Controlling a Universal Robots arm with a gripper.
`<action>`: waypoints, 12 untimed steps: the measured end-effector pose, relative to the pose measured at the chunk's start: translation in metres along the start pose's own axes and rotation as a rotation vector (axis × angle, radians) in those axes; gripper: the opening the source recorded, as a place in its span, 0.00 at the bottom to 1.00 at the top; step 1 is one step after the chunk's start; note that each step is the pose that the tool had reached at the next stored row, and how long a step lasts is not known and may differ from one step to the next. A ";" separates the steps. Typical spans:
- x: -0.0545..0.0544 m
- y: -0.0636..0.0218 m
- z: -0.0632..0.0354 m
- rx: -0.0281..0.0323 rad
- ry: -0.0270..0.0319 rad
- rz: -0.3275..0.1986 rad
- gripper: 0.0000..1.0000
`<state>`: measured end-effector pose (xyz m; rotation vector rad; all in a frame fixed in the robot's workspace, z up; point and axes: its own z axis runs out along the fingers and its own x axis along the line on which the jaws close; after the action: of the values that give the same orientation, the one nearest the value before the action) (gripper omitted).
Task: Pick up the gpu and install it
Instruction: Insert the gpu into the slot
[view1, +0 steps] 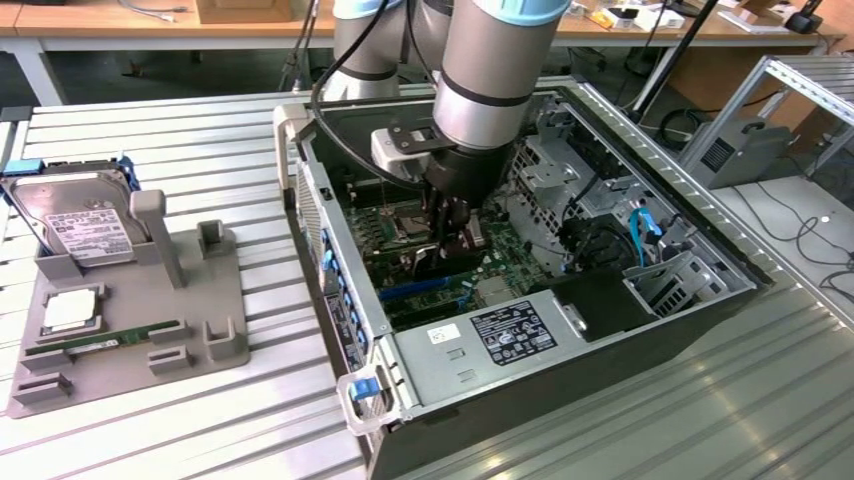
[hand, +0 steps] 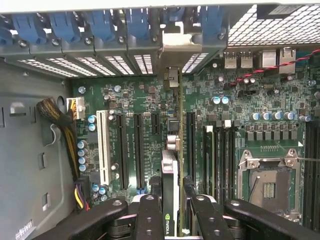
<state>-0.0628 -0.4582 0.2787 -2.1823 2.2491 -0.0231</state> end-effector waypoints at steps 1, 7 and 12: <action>0.000 0.0002 0.0001 -0.0001 0.0002 0.000 0.27; 0.000 0.0047 0.0013 -0.0001 0.0002 0.000 0.27; -0.001 0.0052 0.0018 -0.0001 0.0002 0.000 0.27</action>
<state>-0.0680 -0.4568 0.2768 -2.1826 2.2492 -0.0232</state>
